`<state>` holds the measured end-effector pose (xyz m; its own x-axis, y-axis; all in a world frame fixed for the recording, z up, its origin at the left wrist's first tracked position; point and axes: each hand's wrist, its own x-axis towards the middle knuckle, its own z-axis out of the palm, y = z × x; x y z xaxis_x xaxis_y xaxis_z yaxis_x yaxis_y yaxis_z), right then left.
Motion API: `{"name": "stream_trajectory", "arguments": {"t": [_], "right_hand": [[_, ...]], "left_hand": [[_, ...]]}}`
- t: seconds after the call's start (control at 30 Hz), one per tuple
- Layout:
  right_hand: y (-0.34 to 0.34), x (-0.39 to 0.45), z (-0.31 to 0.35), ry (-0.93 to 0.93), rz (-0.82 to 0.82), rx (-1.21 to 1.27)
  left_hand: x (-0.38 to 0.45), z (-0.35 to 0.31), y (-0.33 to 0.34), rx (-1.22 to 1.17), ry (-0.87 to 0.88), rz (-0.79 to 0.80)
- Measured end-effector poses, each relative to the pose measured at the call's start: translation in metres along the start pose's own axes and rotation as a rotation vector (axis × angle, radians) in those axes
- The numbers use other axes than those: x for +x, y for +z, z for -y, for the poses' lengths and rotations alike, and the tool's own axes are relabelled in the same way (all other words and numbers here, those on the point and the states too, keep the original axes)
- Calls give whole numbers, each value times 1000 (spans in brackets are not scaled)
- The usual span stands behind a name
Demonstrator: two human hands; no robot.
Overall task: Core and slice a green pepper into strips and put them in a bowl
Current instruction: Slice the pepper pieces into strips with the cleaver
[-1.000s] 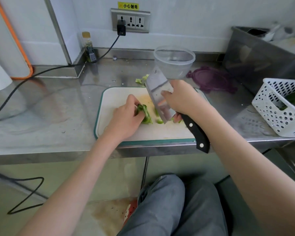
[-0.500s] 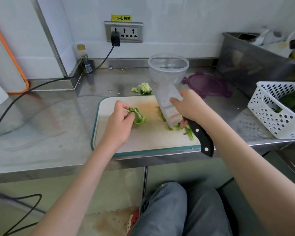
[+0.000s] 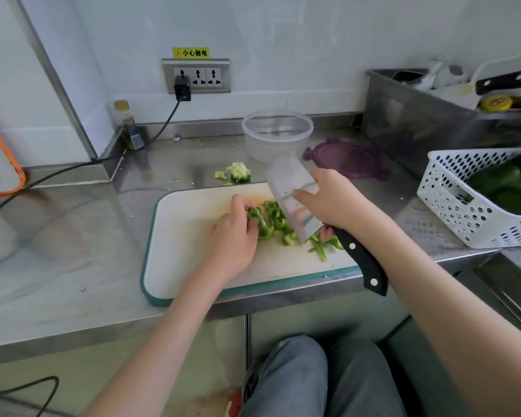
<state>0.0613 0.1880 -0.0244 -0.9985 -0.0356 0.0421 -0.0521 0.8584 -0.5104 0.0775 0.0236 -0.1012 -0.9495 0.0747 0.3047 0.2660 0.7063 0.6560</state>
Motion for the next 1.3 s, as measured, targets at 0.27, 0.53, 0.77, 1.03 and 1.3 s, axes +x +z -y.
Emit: {"name": "stream_trajectory", "arguments": {"t": [0.27,0.53,0.77,1.03,1.3], "right_hand": [[18,-14,18,60,148,143],[32,-4,28,68,154,-44],[24,-3,22,100,149,79],[29,-1,35,109,265,2],[41,-1,37,-16,92,-74]], "left_hand": [[-6,8,-4,45,-74,5],[-9,1,-6,56,-67,-7],[-6,2,-5,78,-94,-21],[-7,0,-6,86,-91,-20],[-7,0,-5,81,-77,-36]]}}
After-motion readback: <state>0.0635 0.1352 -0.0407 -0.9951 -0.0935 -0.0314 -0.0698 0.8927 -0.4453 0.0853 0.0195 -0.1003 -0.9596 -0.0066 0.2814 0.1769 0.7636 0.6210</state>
